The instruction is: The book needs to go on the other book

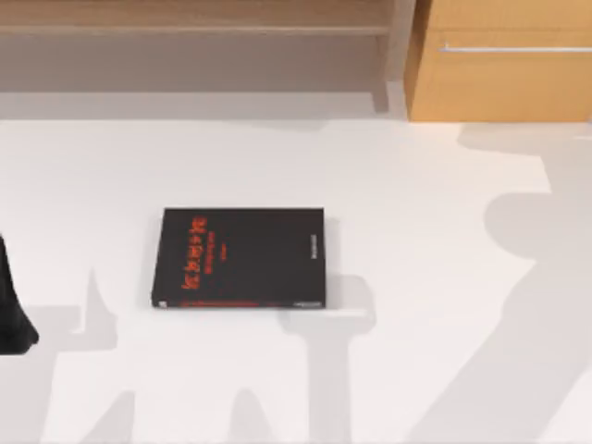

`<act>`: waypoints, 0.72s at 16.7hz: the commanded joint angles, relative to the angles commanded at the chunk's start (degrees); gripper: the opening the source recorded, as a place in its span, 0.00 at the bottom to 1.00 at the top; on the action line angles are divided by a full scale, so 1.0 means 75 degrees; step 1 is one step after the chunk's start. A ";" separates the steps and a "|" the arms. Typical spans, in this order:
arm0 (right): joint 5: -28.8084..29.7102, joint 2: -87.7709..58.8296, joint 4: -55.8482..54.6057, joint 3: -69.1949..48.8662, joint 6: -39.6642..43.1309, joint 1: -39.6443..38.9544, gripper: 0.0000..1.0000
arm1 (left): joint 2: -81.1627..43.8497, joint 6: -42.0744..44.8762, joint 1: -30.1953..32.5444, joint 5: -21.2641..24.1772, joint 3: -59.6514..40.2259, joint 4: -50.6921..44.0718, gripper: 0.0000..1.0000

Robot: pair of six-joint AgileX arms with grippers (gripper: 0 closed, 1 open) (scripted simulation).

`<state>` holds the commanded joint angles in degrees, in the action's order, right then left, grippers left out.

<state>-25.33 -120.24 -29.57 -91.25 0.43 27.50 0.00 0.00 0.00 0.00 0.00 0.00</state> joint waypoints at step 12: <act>0.1607 0.3021 0.2056 0.1596 -0.2707 0.0561 0.00 | 0.0000 0.0000 0.0000 0.0000 0.0000 0.0000 1.00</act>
<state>-13.27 -97.58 -14.14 -79.28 -19.87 31.71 0.00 0.00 0.00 0.00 0.00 0.00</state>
